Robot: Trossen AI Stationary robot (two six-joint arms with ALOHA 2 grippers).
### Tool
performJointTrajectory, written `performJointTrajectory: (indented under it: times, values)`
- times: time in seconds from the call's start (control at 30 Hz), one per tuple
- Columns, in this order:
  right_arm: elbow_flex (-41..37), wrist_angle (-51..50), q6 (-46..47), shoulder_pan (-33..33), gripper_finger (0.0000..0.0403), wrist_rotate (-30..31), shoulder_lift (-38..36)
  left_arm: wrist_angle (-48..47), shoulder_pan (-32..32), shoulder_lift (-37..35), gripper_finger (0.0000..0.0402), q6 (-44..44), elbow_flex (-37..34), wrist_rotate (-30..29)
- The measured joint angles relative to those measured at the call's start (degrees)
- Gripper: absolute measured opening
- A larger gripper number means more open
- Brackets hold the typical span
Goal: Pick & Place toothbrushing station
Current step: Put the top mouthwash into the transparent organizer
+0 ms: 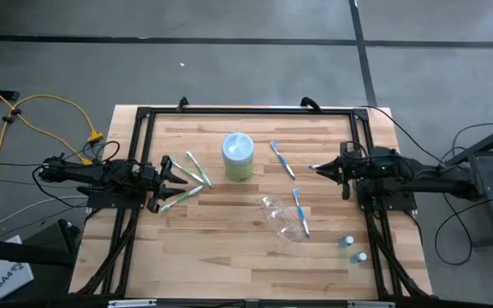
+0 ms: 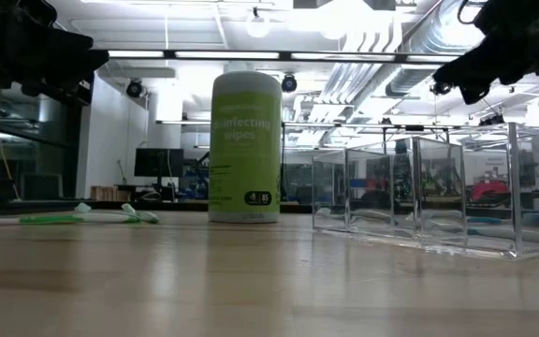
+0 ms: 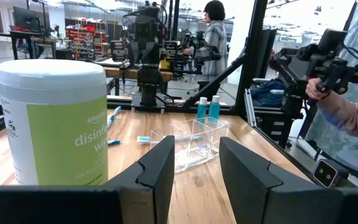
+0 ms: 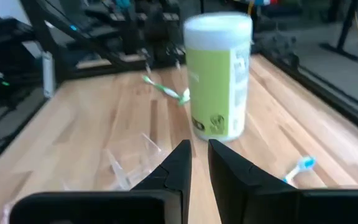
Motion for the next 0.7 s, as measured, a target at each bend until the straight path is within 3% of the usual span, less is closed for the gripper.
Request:
performJointTrajectory:
  times: [0.27, 0.47, 0.7]
  values:
    - [8.0, -2.7, 8.1, 1.3, 0.0046, 1.0, 13.1, 0.0, 0.0, 0.0, 0.0124, 0.0, 0.0, 0.0]
    - [16.6, -14.4, 11.5, 4.7, 0.0046, 7.4, 18.8, 0.0, 0.0, 0.0, 0.0124, 0.0, 0.0, 0.0]
    - [23.3, -29.7, 24.8, 9.1, 0.0046, 13.7, 23.0, 0.0, 0.0, 0.0, 0.0124, 0.0, 0.0, 0.0]
